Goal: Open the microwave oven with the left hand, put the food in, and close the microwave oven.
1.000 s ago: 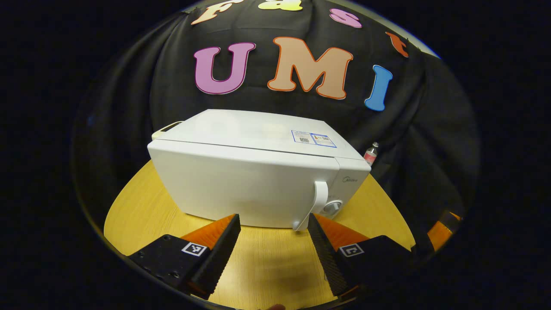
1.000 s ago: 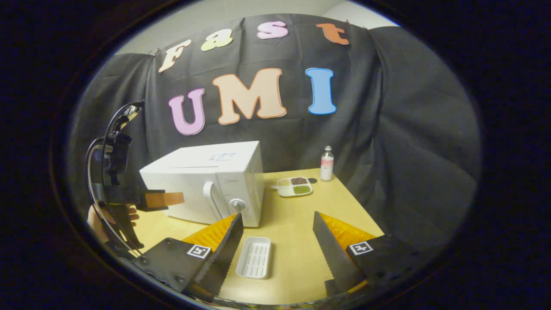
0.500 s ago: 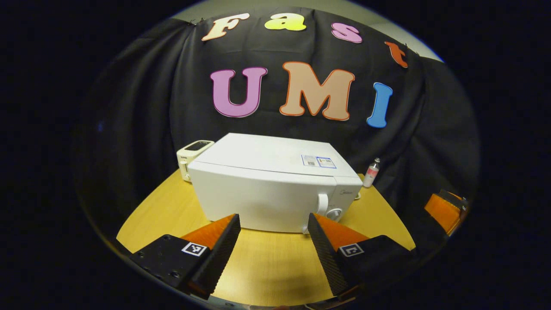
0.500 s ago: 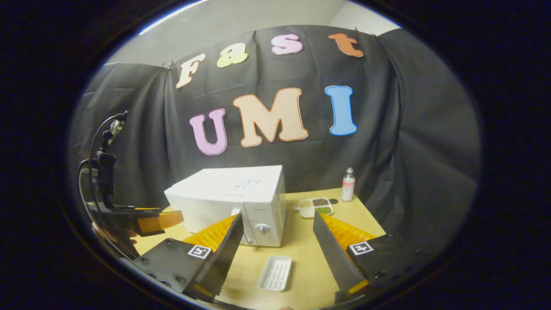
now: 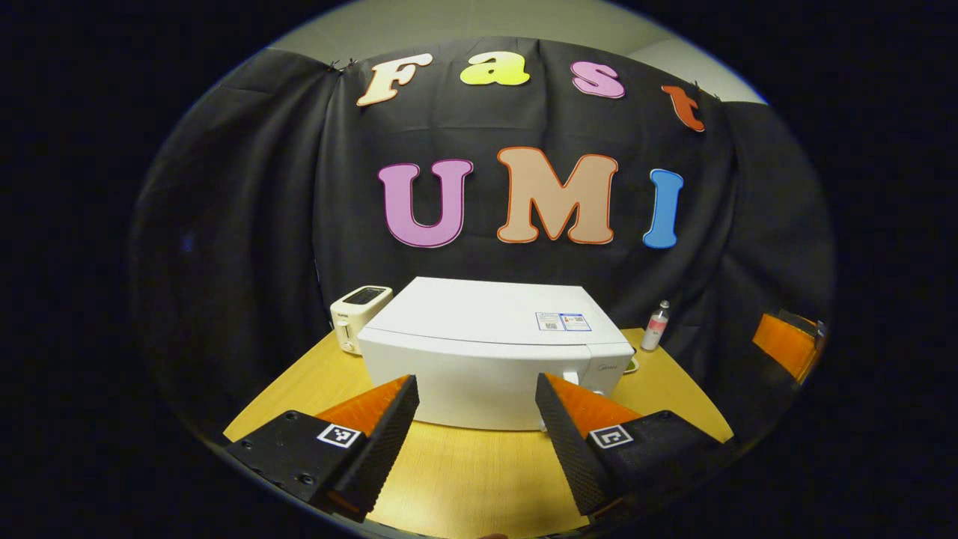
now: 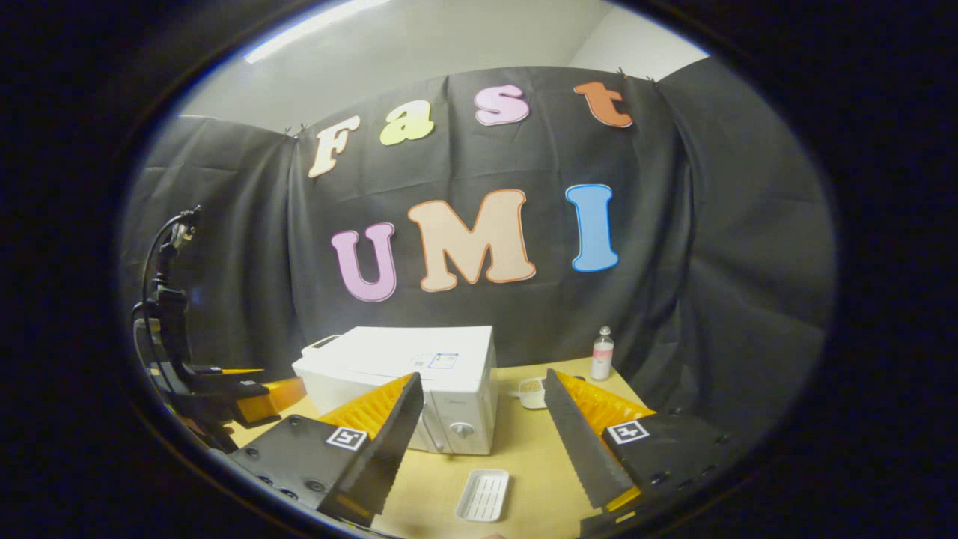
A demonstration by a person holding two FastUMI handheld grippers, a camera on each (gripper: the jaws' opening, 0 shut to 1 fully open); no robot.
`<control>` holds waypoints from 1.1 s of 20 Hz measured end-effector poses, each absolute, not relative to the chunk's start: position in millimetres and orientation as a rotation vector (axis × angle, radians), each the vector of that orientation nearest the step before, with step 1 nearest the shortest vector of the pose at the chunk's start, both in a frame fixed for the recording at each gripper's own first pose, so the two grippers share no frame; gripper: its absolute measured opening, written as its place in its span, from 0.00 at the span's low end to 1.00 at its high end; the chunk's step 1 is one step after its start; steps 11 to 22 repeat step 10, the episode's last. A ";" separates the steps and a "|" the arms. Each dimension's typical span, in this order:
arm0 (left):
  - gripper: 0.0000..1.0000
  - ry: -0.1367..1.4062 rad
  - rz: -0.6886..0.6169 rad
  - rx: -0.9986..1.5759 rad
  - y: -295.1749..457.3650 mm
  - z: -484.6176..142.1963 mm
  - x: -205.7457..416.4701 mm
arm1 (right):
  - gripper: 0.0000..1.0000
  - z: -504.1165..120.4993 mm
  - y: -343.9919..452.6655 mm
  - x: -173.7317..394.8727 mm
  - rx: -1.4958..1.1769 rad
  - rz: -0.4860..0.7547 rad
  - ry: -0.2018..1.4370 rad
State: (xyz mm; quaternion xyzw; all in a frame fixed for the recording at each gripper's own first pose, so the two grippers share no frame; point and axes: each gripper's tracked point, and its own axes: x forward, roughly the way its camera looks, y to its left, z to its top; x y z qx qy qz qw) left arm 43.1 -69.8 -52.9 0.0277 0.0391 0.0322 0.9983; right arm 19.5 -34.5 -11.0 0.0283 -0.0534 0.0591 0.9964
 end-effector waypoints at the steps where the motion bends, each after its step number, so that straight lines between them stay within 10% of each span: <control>1: 0.95 0.079 0.059 0.059 -72.2 -51.6 43.2 | 1.00 -9.5 -33.9 17.3 0.057 0.121 -0.109; 22: 0.95 0.072 0.029 0.110 -86.1 -46.0 41.7 | 0.92 -9.4 -46.6 6.3 0.060 0.107 -0.111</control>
